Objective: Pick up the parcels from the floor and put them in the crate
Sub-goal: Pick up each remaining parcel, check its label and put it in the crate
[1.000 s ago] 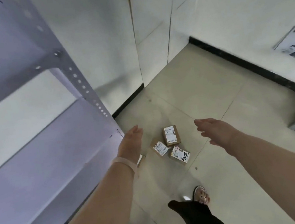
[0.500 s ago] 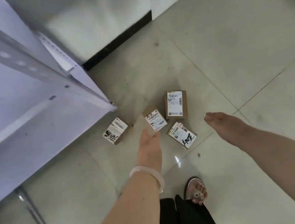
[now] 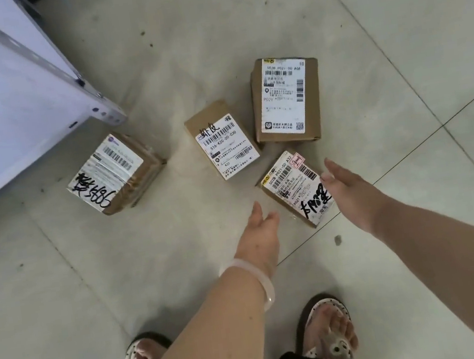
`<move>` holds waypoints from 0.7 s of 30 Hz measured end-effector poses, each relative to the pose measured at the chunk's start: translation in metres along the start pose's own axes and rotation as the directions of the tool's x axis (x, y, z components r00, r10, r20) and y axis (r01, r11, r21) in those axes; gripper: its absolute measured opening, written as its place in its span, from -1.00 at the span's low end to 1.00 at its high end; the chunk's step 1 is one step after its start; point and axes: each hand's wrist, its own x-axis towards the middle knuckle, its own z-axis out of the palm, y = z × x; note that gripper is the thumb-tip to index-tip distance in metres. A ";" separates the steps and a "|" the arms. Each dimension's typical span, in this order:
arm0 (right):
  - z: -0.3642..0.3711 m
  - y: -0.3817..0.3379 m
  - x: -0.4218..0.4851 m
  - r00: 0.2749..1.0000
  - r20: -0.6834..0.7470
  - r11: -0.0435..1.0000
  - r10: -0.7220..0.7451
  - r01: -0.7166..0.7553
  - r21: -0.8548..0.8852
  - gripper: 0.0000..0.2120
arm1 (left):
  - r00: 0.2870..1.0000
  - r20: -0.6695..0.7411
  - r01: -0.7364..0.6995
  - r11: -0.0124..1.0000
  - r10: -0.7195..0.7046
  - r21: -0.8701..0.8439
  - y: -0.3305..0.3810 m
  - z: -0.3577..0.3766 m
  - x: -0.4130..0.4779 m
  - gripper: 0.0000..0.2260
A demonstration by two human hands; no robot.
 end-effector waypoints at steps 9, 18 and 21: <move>0.018 -0.005 -0.036 0.995 0.094 0.975 0.041 -0.060 0.216 -0.66 | 0.989 -0.020 -0.149 0.989 0.150 0.015 0.015 -0.004 -0.022 -0.71; -0.052 -0.156 -0.154 0.999 0.019 0.856 -0.048 0.031 0.517 -0.55 | 0.891 -0.077 -0.446 0.895 0.447 0.032 0.134 -0.032 -0.191 -0.64; -0.094 -0.220 -0.227 0.992 -0.009 0.841 -0.127 0.112 0.529 -0.60 | 0.830 -0.050 -0.552 0.831 0.555 0.064 0.180 -0.038 -0.276 -0.55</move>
